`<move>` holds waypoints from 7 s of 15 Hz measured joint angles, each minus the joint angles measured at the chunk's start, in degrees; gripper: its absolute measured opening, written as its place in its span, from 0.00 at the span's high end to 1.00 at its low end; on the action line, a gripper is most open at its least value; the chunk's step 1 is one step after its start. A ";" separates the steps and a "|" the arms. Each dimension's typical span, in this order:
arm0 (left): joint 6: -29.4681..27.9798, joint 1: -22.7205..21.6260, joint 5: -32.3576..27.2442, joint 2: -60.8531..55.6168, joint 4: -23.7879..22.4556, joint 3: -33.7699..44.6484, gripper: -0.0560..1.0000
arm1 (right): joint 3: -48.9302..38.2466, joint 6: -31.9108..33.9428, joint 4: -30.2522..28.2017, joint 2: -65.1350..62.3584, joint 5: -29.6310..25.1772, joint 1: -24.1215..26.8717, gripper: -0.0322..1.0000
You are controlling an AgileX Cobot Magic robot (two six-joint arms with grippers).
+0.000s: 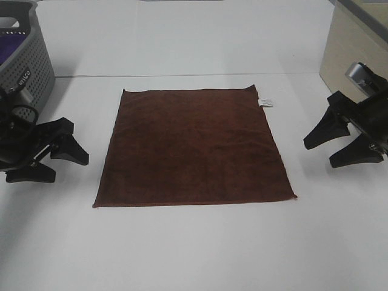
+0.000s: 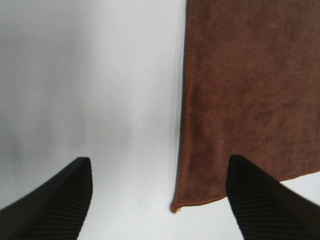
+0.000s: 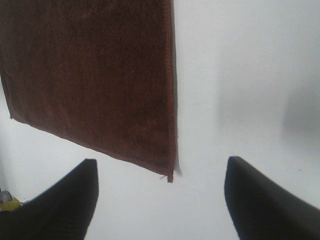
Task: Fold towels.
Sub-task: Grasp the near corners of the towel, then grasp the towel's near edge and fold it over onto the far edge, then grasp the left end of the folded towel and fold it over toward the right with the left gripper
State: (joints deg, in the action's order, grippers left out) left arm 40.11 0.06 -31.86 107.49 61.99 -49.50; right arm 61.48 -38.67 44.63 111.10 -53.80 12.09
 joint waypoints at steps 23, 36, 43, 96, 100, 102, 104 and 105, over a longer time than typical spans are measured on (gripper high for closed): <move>20.86 8.08 -10.03 13.64 28.19 -1.66 0.47 | 0.63 -3.44 7.56 10.37 4.87 -13.52 0.51; 12.83 8.08 -13.69 10.83 11.29 1.83 0.94 | -7.96 4.93 2.69 5.39 2.18 -13.58 0.97; 9.28 8.31 -13.01 3.38 9.85 8.59 0.94 | -16.27 6.93 2.35 -0.11 3.78 -13.87 0.97; -24.41 8.77 -7.33 24.41 -18.11 -37.53 0.76 | 38.33 24.92 -20.68 19.54 -8.02 -14.04 0.24; -31.28 8.77 -8.14 22.00 -33.29 -38.39 0.92 | 38.33 24.92 -20.68 19.54 -7.96 -14.04 0.24; -37.70 8.77 -11.46 19.60 -42.91 -41.42 0.92 | 38.33 24.92 -20.68 19.54 -7.91 -14.04 0.24; -43.37 8.77 -17.25 18.11 -49.05 -46.64 0.92 | 38.33 24.92 -20.68 19.54 -7.85 -14.04 0.24; -44.92 8.77 -20.51 17.99 -49.33 -49.79 0.92 | 38.33 24.92 -20.68 19.54 -7.85 -14.04 0.24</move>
State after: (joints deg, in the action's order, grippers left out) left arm -4.81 8.82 -52.37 125.48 12.66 -99.29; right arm 99.81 -13.75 23.95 130.63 -61.65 -1.95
